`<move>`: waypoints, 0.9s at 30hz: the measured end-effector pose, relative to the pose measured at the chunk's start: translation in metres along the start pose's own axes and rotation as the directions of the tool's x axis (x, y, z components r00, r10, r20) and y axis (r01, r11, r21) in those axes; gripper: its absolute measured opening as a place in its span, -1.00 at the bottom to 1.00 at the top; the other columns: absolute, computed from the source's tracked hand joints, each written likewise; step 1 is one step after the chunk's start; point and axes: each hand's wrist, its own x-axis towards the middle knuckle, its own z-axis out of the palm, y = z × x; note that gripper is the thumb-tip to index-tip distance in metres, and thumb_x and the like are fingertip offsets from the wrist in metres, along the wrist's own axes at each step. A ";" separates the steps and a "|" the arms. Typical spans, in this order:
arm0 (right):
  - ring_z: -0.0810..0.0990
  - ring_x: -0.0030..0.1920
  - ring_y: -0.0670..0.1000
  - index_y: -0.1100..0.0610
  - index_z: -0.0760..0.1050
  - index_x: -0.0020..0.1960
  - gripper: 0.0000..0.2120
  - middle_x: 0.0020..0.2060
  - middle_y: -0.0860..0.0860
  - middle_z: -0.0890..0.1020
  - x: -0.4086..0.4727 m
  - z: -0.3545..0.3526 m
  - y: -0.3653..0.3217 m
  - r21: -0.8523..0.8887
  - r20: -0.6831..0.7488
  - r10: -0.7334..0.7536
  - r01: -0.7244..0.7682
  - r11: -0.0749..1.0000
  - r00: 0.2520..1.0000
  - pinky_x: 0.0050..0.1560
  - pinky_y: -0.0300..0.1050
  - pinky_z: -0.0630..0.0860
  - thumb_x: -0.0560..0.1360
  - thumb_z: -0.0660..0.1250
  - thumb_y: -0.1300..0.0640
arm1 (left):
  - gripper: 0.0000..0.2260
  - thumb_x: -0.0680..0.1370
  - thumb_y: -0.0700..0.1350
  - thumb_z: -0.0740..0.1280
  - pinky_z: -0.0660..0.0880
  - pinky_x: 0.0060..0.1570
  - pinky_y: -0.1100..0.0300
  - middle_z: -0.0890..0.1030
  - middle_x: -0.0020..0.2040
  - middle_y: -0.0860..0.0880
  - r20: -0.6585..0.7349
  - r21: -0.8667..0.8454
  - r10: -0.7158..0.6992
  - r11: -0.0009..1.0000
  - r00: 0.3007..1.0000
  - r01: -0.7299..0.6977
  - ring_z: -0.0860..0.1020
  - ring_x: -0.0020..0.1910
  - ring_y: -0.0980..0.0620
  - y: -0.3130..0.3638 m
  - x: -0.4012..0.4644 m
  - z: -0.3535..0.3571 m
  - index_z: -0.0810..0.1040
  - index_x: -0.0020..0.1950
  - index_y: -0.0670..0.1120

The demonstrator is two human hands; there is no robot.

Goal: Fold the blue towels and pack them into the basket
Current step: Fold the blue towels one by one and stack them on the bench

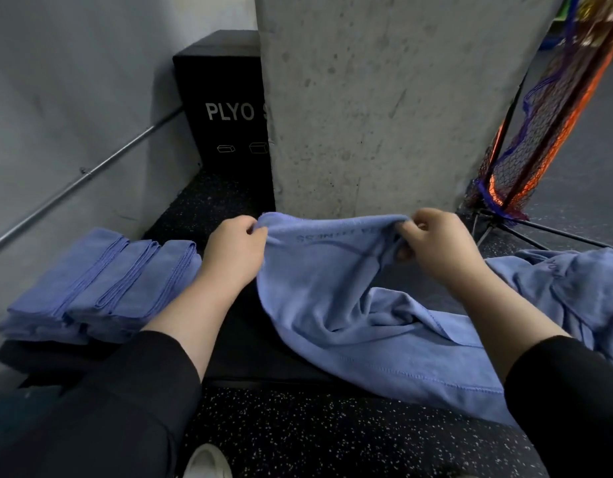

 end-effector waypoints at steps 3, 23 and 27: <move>0.57 0.27 -0.01 0.11 0.41 0.43 -0.57 0.27 -0.04 0.60 0.008 0.012 0.007 0.202 0.056 -0.003 -0.009 0.979 0.998 0.24 -0.17 0.46 0.59 0.35 0.08 | -0.70 0.68 -0.10 0.18 0.61 -0.02 -0.06 0.63 -0.02 -0.02 0.151 -0.442 -0.163 0.871 0.975 0.214 0.61 -0.12 -0.04 0.014 0.002 0.013 0.49 0.39 -0.10; 0.59 -0.10 0.13 0.14 0.54 -0.01 -0.89 -0.16 0.05 0.63 -0.017 0.058 0.067 -0.377 0.361 0.173 -0.026 0.926 0.916 -0.21 -0.05 0.43 0.48 0.31 0.17 | -0.59 0.59 0.00 0.31 0.32 0.38 -0.13 0.28 0.48 0.04 0.660 0.483 -0.011 0.772 0.751 -0.413 0.31 0.47 -0.02 -0.032 -0.042 0.080 0.34 0.44 0.09; 0.48 -0.07 0.09 0.09 0.45 -0.01 -0.95 -0.13 0.03 0.54 -0.007 0.047 0.066 -0.112 0.110 0.189 -0.177 0.978 0.976 -0.10 -0.11 0.32 0.53 0.28 0.19 | -0.62 0.65 -0.15 0.20 0.16 0.50 -0.19 0.09 0.62 0.02 0.613 0.503 0.001 0.771 0.790 -0.391 0.14 0.58 0.02 -0.045 -0.032 0.081 0.31 0.47 0.04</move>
